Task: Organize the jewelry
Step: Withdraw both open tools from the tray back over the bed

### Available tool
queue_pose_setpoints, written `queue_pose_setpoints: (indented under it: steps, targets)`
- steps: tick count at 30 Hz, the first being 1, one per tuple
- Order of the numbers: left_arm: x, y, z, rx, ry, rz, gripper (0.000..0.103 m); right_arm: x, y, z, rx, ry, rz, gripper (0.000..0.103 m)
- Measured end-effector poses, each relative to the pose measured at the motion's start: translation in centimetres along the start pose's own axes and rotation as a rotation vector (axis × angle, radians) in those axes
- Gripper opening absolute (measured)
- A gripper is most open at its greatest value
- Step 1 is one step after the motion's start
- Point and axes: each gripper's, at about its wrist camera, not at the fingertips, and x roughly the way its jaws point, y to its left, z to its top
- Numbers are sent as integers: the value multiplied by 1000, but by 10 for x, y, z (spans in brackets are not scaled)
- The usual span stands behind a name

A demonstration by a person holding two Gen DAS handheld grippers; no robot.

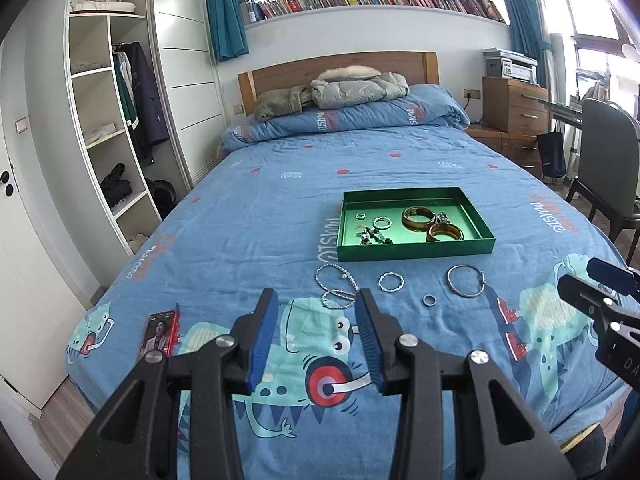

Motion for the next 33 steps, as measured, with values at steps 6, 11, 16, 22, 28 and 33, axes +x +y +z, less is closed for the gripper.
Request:
queue_pose_setpoints:
  steps: [6,11,16,22,28,33]
  targets:
    - [-11,1,-3,6,-13,6,38,-13,-2,-4,12,-20,0,56]
    - [-17,-5,-6,25,-27,3,38,-21,-7,-7,22,-33,3,56]
    - [-18,-7,-9,30,-29,-12,38,-23,-12,-9,34,-37,1,56]
    - [-16,-10,-10,44,-44,-28,38,-21,-19,-9,50,-43,-6,56]
    - [-10,-15,-11,51,-19,-46,38,-16,-26,-11,59,-45,-23,56]
    - [1,-20,-18,71,23,-52,38,-3,-28,-19,63,-9,-20,56]
